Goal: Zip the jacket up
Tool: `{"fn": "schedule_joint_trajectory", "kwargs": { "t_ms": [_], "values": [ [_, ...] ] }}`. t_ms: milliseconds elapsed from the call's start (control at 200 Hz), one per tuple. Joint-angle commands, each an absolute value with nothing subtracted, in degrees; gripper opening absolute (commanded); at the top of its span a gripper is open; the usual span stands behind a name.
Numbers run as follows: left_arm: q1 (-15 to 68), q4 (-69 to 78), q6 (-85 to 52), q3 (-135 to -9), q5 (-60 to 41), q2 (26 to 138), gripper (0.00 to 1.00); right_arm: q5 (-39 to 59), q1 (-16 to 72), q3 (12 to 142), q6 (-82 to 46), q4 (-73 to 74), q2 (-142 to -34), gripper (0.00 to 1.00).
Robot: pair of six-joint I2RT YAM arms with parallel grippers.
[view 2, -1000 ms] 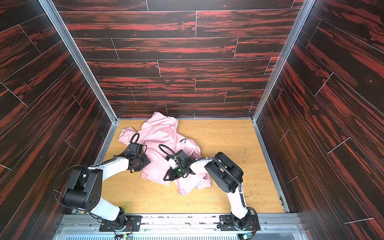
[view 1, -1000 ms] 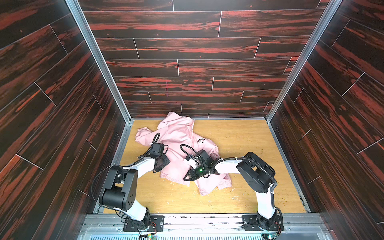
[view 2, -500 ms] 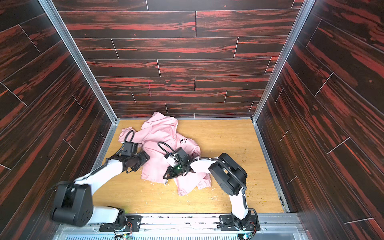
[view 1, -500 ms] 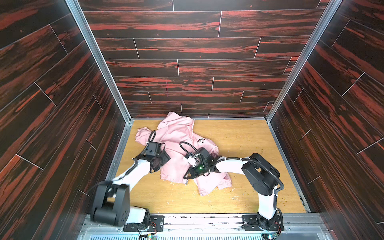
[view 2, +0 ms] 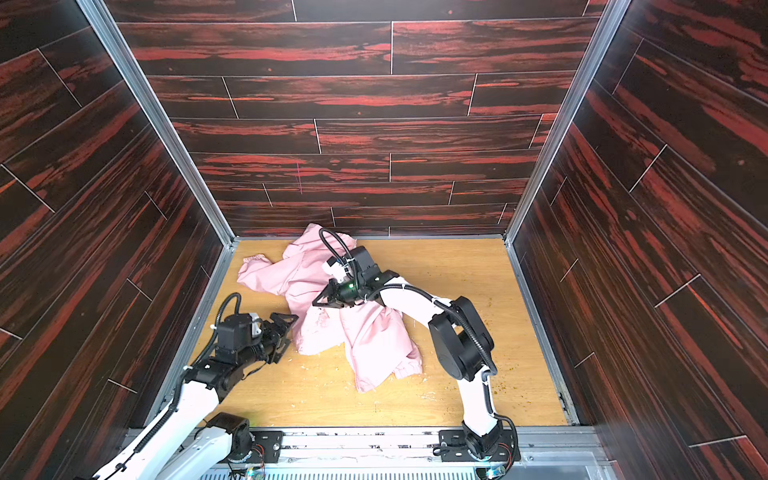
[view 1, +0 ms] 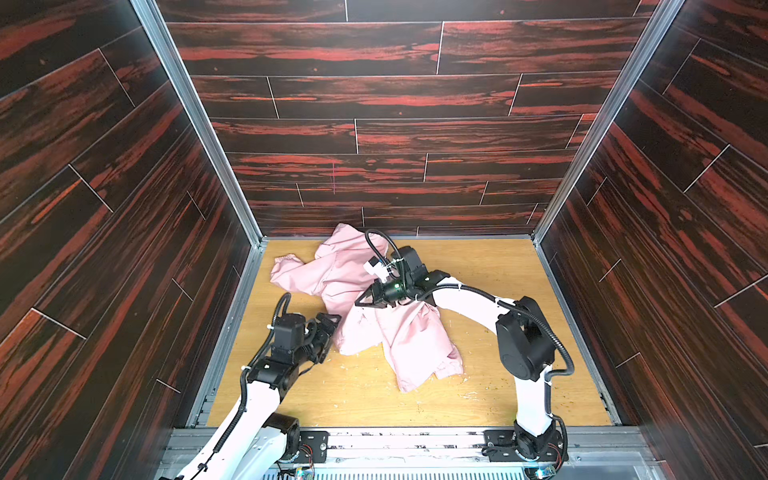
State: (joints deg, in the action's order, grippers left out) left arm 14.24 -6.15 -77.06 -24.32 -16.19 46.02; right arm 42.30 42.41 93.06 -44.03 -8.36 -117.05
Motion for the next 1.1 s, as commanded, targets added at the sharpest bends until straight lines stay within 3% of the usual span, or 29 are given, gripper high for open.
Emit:
{"fn": "schedule_joint_trajectory", "kwargs": {
  "t_ms": [0,381,611,857,1092],
  "values": [
    [17.66,4.52,-86.88,-23.82,-14.31,45.23,0.92,44.87,43.24,96.66,-49.89,-9.57,-120.73,0.00],
    [27.90,27.57,-98.26,-21.33,-2.33,53.05,0.94,44.65,43.36,94.93,-58.04,-4.45,-119.00,0.00],
    [29.00,39.61,-99.23,-20.35,2.63,57.86,0.94,45.24,43.35,92.69,-61.92,-0.40,-116.58,0.00],
    [29.27,39.99,-100.82,-22.65,2.31,59.40,0.96,44.65,43.28,91.56,-62.21,0.41,-115.22,0.00],
    [30.15,28.65,-102.07,-24.55,1.68,53.56,0.96,43.90,42.95,92.54,-62.25,0.33,-116.19,0.00]
  ]
}}
